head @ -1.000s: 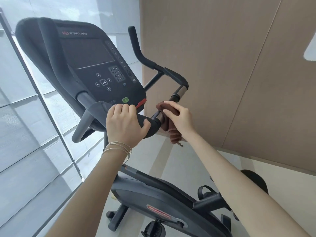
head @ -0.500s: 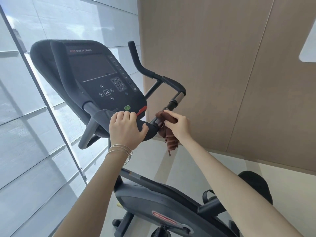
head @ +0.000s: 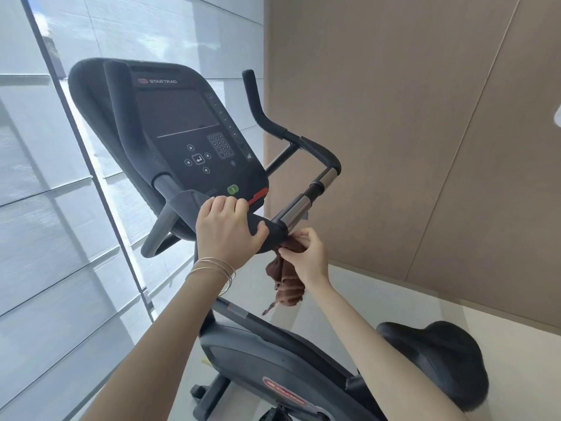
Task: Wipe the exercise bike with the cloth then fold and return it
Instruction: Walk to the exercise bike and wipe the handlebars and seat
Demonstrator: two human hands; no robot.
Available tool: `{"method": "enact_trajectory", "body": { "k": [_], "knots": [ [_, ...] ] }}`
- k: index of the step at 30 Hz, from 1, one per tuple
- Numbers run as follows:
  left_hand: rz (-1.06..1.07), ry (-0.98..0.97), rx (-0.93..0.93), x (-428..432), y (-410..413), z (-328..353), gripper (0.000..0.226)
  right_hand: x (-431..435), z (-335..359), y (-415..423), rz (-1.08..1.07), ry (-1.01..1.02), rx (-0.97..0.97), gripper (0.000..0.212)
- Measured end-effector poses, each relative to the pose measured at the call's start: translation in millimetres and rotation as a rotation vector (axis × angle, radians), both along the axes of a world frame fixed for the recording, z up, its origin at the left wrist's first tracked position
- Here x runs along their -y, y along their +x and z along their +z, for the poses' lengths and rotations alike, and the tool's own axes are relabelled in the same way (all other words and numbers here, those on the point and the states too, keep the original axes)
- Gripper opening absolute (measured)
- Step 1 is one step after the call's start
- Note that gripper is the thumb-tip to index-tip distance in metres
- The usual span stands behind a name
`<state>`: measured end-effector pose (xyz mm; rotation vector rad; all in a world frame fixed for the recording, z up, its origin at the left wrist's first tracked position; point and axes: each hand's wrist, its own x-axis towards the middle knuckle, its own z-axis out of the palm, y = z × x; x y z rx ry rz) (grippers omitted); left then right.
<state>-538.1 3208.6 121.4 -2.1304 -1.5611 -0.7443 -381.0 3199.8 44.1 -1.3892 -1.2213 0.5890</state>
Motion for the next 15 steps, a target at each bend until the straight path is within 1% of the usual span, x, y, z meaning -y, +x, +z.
{"method": "enact_trajectory", "body": {
  "k": [2, 8, 11, 15],
  "knots": [
    [0.005, 0.021, 0.009, -1, 0, 0, 0.045, -9, 0, 3, -0.048, 0.015, -0.046, 0.032],
    [0.001, 0.058, 0.034, -4, 0, -2, 0.042, -45, 9, 21, -0.151, 0.006, -0.214, 0.026],
    [0.004, 0.068, 0.033, -5, 0, -3, 0.041, -43, 0, 22, -0.123, 0.009, -0.215, 0.025],
    [-0.004, 0.071, 0.041, -5, 0, -4, 0.039, -29, -15, 30, -0.02, 0.064, -0.22, 0.021]
  ]
}}
